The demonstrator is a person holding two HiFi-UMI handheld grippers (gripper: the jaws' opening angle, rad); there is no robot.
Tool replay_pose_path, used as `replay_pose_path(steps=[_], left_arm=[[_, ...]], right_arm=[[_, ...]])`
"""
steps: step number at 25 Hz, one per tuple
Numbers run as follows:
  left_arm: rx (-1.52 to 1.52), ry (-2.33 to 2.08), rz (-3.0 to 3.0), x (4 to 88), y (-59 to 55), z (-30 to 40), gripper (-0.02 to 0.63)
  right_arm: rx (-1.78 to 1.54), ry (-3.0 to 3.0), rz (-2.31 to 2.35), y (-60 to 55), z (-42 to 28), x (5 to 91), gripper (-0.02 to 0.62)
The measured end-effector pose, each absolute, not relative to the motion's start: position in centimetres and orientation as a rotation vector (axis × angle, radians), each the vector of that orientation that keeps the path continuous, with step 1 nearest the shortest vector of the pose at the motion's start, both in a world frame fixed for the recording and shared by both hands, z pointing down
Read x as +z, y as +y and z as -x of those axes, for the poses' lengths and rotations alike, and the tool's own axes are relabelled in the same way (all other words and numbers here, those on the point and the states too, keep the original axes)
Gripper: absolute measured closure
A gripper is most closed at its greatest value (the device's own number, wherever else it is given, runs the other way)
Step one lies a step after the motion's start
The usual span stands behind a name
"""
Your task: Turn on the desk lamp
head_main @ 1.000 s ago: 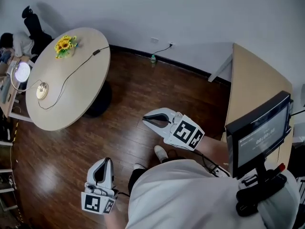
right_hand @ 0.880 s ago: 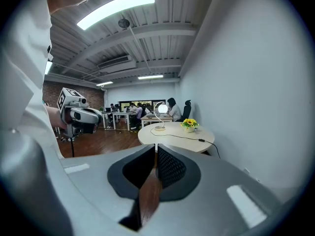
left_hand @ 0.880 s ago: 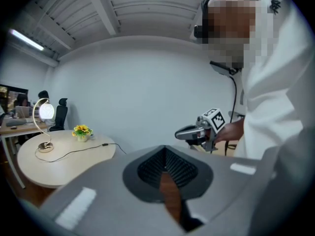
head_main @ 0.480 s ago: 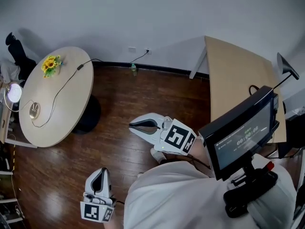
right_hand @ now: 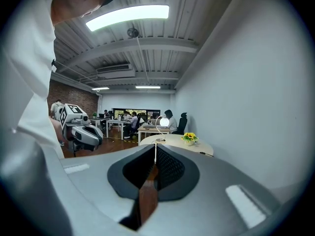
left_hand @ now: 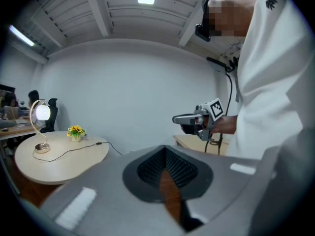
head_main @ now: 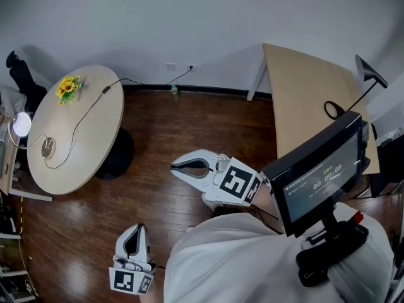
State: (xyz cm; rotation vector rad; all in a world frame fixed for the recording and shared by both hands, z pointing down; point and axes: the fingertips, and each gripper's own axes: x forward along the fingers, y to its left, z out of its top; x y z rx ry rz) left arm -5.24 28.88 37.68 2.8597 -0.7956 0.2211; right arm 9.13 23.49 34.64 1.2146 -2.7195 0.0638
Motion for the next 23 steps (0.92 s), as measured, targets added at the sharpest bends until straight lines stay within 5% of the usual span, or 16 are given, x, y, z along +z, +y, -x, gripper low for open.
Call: replay_pose_path(steps=[23], left_arm=[[0.22, -0.788, -2.856, 37.8, 29.1, 4.9, 0.59]], right_arm=[[0.074, -2.692, -1.159, 24.0, -8.1, 35.9, 0.589]])
